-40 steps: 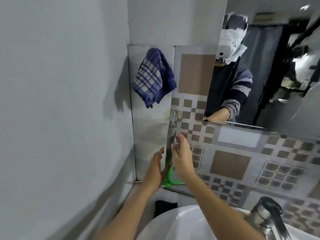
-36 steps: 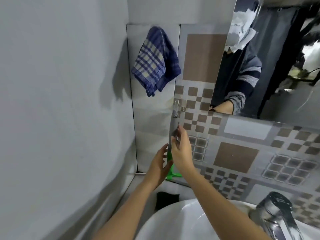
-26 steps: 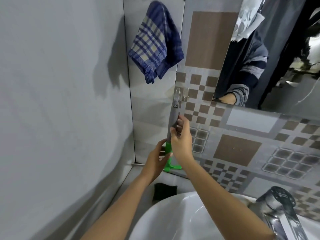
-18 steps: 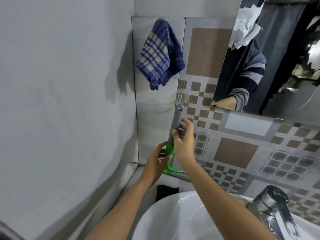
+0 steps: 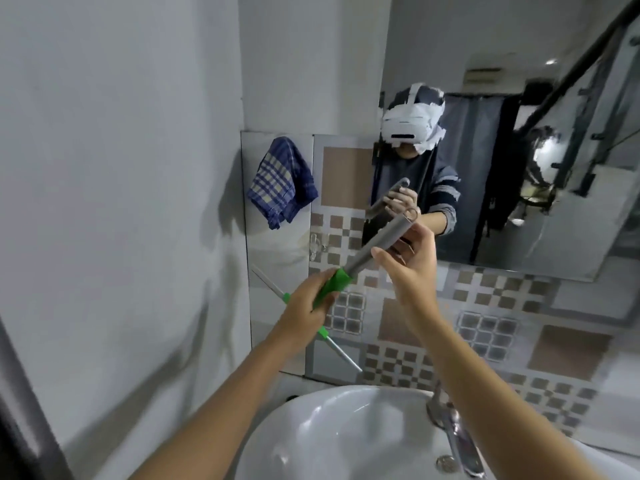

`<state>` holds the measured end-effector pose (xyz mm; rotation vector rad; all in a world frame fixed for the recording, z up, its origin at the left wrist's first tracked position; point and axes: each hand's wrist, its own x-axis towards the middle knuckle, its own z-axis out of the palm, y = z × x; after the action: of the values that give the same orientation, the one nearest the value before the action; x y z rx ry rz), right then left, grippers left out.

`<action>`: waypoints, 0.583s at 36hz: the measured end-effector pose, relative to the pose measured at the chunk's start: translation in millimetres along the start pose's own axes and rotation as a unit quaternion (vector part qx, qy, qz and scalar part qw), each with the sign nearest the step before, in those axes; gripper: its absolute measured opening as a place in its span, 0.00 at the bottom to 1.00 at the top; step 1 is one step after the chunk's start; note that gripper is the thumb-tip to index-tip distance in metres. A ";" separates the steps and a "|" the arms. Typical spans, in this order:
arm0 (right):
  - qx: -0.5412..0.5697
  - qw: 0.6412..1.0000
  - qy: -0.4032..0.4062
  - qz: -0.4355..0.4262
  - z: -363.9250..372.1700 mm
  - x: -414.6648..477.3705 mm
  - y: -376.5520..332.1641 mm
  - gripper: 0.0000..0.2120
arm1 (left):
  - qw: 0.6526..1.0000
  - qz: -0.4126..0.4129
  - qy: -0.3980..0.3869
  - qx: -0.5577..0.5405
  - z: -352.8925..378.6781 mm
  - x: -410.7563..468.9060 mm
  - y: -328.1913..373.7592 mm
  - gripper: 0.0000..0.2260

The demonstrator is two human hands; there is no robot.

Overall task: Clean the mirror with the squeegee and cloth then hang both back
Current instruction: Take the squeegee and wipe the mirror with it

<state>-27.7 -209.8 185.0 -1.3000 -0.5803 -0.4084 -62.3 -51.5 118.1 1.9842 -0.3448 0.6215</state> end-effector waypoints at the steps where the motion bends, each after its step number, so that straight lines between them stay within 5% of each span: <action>1: -0.003 1.000 0.007 -0.007 -11.5 0.4 -8.8 0.26 | 1.000 0.011 -0.021 0.012 1.6 2.1 6.4 0.15; 6: -0.015 0.999 0.040 -0.004 -66.1 3.8 -36.8 0.26 | 0.990 0.062 -0.093 0.086 10.6 18.8 31.9 0.18; 12: -0.176 0.984 0.020 -0.019 -125.9 0.3 -69.7 0.22 | 0.973 0.091 -0.174 0.122 26.5 39.3 71.2 0.19; 21: -0.470 0.880 -0.021 -0.064 -198.4 -4.4 -112.1 0.14 | 0.943 0.115 -0.271 0.154 59.2 65.1 116.4 0.20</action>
<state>-63.4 -428.7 237.8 -2.2097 -0.5141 -0.8349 -48.5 -157.2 217.7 2.4250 -0.8689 0.2647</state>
